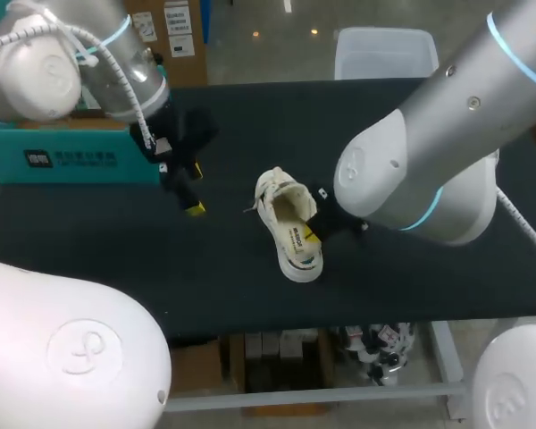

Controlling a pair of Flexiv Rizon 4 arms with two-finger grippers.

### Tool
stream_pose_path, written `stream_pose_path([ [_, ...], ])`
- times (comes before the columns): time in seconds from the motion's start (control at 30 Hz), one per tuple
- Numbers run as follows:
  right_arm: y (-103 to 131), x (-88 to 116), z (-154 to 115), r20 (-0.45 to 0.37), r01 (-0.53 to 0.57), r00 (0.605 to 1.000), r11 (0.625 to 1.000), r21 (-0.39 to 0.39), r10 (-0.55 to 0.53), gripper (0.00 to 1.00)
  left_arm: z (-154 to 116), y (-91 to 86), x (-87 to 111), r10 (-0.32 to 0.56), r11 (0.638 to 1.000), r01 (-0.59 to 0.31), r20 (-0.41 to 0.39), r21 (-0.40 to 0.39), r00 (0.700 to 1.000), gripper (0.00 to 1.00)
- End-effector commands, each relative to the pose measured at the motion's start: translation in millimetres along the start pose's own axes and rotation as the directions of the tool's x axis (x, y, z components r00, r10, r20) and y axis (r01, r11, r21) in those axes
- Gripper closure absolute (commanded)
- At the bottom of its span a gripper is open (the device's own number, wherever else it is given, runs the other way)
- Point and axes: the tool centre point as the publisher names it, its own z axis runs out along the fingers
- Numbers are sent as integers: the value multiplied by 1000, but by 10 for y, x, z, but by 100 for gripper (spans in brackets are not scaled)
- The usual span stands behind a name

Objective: Open the shoe tongue, take the insole out of the shoe, put the insole back into the shoe, and pack the shoe into the shoebox

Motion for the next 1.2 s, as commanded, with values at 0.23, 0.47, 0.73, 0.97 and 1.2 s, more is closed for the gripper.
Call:
stream_pose_path([
  [0.23,-7,65,-80,53,191,979,979,75,-196,100,1,-74,-68,-3,996,1,-23,-87,1000,0],
  [0.47,-1,68,-124,6,198,980,973,117,-200,100,1,-74,-68,-3,996,1,-23,-87,1000,0],
  [0.73,46,56,52,48,264,962,961,77,-268,100,73,-148,-23,-210,974,202,-74,-101,975,0],
  [0.97,99,38,284,97,343,933,937,62,-348,100,82,-64,51,-291,953,281,-79,-114,954,0],
  [1.2,121,5,446,141,430,893,903,22,-428,100,62,122,21,-404,913,394,-100,-101,909,0],
])
